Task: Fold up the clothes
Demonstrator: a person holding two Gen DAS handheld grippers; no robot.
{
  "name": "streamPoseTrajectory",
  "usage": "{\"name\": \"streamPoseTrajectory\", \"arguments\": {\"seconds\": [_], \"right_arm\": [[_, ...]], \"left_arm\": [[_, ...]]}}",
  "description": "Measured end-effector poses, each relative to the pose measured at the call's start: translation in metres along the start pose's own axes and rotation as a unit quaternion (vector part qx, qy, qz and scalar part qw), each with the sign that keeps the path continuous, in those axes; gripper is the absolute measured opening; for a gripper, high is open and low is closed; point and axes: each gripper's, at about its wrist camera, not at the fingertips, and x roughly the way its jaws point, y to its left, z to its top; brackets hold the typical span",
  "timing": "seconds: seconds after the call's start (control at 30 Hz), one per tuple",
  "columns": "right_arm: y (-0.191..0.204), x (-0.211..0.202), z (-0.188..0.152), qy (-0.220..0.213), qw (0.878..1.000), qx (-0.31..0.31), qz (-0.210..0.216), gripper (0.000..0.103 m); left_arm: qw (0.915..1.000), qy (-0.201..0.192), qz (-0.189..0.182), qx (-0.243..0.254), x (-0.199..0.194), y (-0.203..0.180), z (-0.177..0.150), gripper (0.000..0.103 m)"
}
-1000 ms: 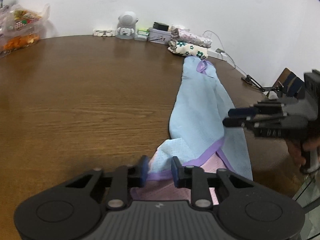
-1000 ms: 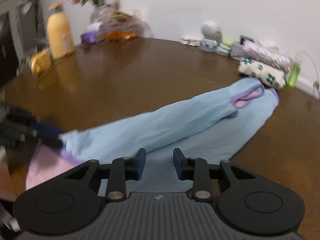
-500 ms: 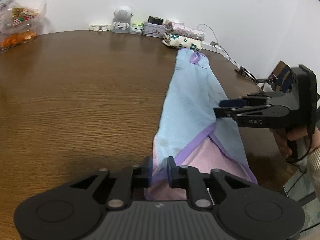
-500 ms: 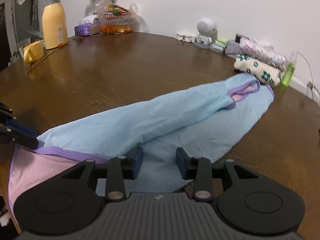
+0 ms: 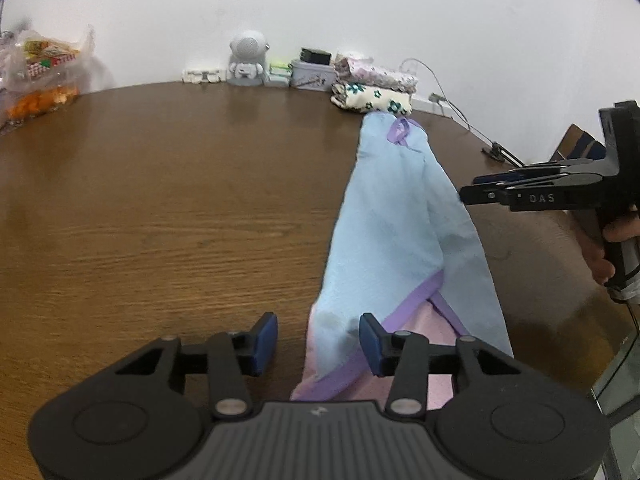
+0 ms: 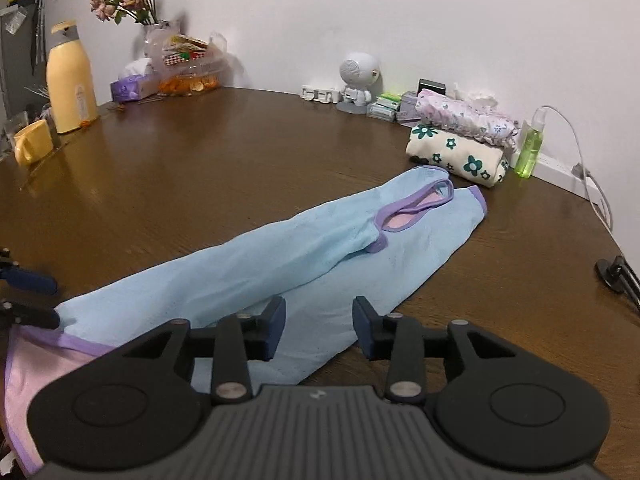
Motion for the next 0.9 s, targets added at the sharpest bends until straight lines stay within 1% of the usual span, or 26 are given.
{"name": "streamPoseTrajectory", "arguments": {"seconds": [0.07, 0.1, 0.17, 0.23, 0.37, 0.4, 0.47, 0.5, 0.53, 0.57, 0.6, 0.63, 0.67, 0.7, 0.73, 0.8, 0.83, 0.87, 0.9], "right_arm": [[0.012, 0.002, -0.006, 0.008, 1.0, -0.006, 0.021, 0.037], [0.019, 0.003, -0.009, 0.011, 0.999, -0.01, 0.032, 0.036], [0.037, -0.002, -0.018, 0.006, 0.998, -0.03, 0.048, 0.036], [0.053, -0.007, -0.027, -0.014, 0.997, -0.052, 0.053, 0.036], [0.069, 0.0, -0.036, -0.002, 0.996, -0.079, 0.036, 0.033], [0.068, 0.0, -0.037, 0.001, 0.997, -0.073, 0.036, 0.033], [0.066, 0.0, -0.036, 0.007, 0.998, -0.054, 0.043, 0.033], [0.066, -0.002, -0.035, 0.009, 0.997, -0.05, 0.05, 0.032], [0.063, -0.005, -0.033, 0.005, 0.997, -0.049, 0.056, 0.03], [0.058, -0.009, -0.03, -0.005, 0.997, -0.049, 0.051, 0.031], [0.048, -0.013, -0.025, -0.015, 0.998, -0.047, 0.033, 0.031], [0.037, -0.016, -0.02, -0.025, 0.999, -0.044, 0.012, 0.034], [0.022, -0.017, -0.013, -0.029, 0.999, -0.037, -0.007, 0.037], [0.007, -0.013, -0.006, -0.026, 0.999, -0.029, -0.018, 0.037], [-0.009, -0.009, 0.002, -0.022, 0.999, -0.02, -0.027, 0.037], [-0.044, 0.012, 0.021, -0.014, 0.999, 0.005, -0.035, 0.039], [-0.061, 0.022, 0.03, -0.01, 0.999, 0.018, -0.039, 0.042], [-0.076, 0.034, 0.038, -0.008, 0.999, 0.033, -0.04, 0.044], [-0.091, 0.046, 0.046, -0.007, 0.998, 0.047, -0.04, 0.045]], "left_arm": [[0.9999, 0.007, -0.006, 0.007, 0.0, -0.002, -0.002, 0.015], [0.9998, 0.01, -0.011, 0.009, -0.001, -0.004, -0.003, 0.011], [0.9998, 0.011, -0.017, 0.004, -0.002, -0.004, -0.005, 0.009], [0.9998, 0.011, -0.014, 0.003, -0.002, -0.004, -0.007, 0.006], [0.9999, 0.01, -0.008, 0.007, -0.002, -0.004, -0.008, 0.004], [0.9999, 0.01, -0.003, 0.008, -0.002, -0.004, -0.007, 0.004], [0.9999, 0.0, 0.003, 0.016, -0.006, -0.008, -0.003, 0.009], [0.9997, -0.005, 0.007, 0.021, -0.008, -0.011, 0.0, 0.013], [0.9996, -0.01, 0.01, 0.026, -0.011, -0.014, 0.003, 0.021], [0.9994, -0.015, 0.013, 0.03, -0.013, -0.017, 0.005, 0.033], [0.9991, -0.02, 0.016, 0.035, -0.015, -0.019, 0.008, 0.041], [0.9986, -0.03, 0.002, 0.043, -0.014, -0.03, 0.012, 0.054], [0.998, -0.033, -0.013, 0.051, -0.009, -0.04, 0.016, 0.055], [0.9978, -0.03, -0.023, 0.055, 0.0, -0.05, 0.02, 0.055], [0.9977, -0.025, -0.022, 0.06, 0.011, -0.059, 0.024, 0.054], [0.9974, -0.015, -0.018, 0.068, 0.032, -0.077, 0.032, 0.053], [0.997, -0.011, -0.007, 0.077, 0.041, -0.086, 0.034, 0.049], [0.9963, -0.005, 0.003, 0.086, 0.049, -0.091, 0.034, 0.044], [0.9953, 0.001, 0.014, 0.096, 0.056, -0.096, 0.033, 0.041]]}}
